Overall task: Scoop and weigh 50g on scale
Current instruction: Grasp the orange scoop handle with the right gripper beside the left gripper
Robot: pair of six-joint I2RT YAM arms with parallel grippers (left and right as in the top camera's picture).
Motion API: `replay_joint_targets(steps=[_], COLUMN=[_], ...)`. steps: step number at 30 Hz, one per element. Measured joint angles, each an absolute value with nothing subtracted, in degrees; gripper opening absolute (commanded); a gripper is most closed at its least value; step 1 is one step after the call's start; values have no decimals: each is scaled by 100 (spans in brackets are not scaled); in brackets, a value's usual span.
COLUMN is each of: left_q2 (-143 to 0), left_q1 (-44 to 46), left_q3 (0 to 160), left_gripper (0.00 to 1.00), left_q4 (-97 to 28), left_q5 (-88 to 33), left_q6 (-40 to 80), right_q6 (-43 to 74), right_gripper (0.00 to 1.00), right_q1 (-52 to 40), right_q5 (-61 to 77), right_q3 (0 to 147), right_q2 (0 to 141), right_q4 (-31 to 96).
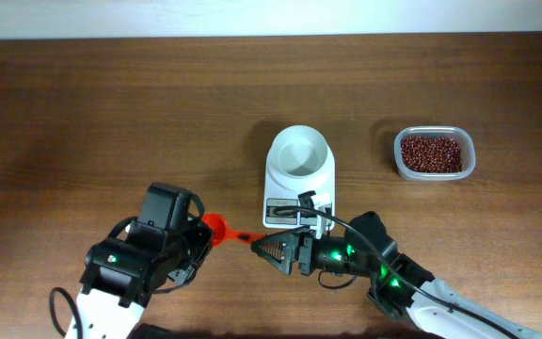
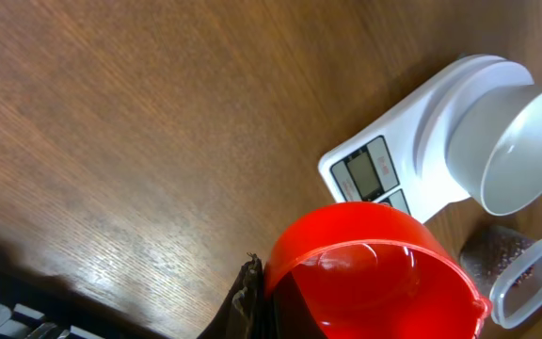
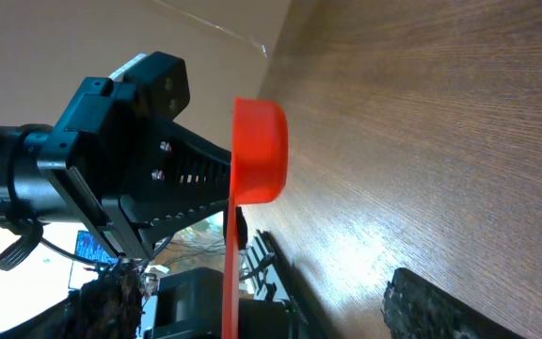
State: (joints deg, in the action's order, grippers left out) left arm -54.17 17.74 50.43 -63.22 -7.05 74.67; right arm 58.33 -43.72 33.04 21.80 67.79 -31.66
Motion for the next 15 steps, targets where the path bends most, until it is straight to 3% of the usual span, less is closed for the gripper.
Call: replay_joint_targets(steps=[15], left_q2=[-5422], left_q1=[1887], left_q3=[5043], left_gripper=[0], left_q4=[-6125], left_q5=[-733], left_q6=[7312], right_q6=[5833], right_gripper=[83], right_q1=[-4372], right_q5=[3306], right_q3=[2180], right_q2=[6779], right_q4=[-3159])
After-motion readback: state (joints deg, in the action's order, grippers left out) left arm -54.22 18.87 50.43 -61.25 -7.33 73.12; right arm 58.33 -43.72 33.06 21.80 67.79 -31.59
